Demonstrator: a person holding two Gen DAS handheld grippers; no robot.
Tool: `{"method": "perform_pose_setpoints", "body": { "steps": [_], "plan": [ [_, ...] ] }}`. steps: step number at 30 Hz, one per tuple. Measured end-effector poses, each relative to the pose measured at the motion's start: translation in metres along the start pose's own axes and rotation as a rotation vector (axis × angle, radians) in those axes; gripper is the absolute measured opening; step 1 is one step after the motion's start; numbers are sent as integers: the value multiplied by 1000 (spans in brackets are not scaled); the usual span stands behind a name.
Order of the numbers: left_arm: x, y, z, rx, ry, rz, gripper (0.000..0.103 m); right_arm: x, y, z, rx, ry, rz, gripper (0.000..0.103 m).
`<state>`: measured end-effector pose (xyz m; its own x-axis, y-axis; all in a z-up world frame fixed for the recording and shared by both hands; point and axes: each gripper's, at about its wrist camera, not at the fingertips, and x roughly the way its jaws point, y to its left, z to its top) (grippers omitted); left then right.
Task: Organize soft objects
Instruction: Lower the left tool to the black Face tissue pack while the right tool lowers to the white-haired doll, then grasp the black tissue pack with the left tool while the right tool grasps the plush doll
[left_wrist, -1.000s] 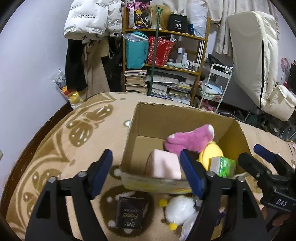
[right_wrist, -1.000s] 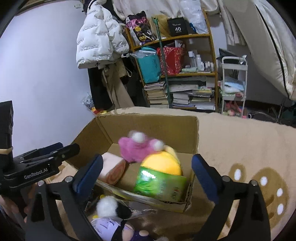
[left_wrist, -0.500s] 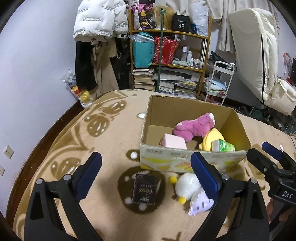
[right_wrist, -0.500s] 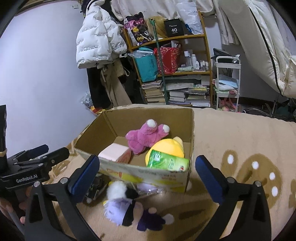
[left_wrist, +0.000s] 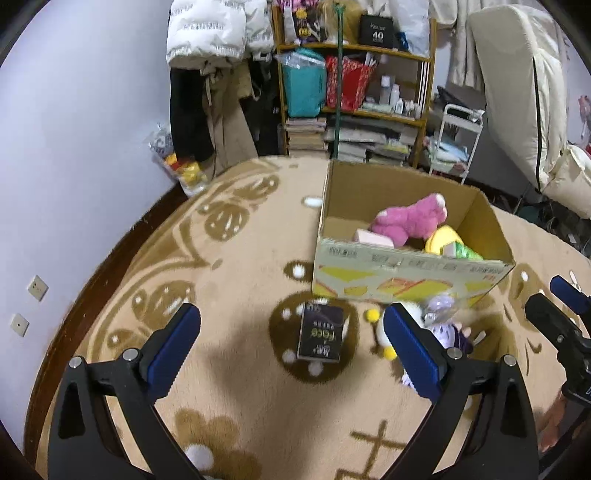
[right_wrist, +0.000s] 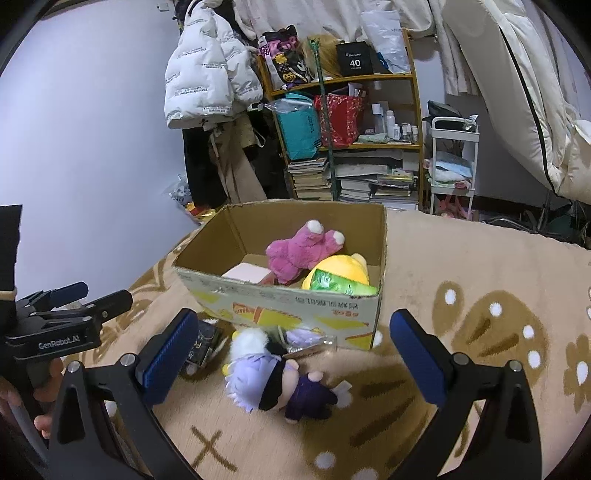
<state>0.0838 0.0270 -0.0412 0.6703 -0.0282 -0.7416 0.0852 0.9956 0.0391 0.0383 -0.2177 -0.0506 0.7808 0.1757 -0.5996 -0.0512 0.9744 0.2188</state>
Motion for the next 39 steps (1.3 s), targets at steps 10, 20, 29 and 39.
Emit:
{"method": "perform_pose_setpoints", "body": {
  "steps": [10,20,29,39],
  "plan": [
    [12,-3,-2,28,39,-16,99,14,8,-8,-30,50,-5,103],
    [34,-10,4,44,87,-38,99,40,13,-17,-35,126,-4,103],
    [66,-14,4,32,169,-79,98,64,11,-22,-27,196,-9,103],
    [96,-18,1,29,249,-87,98,84,13,-29,-33,248,-10,103]
  ]
}}
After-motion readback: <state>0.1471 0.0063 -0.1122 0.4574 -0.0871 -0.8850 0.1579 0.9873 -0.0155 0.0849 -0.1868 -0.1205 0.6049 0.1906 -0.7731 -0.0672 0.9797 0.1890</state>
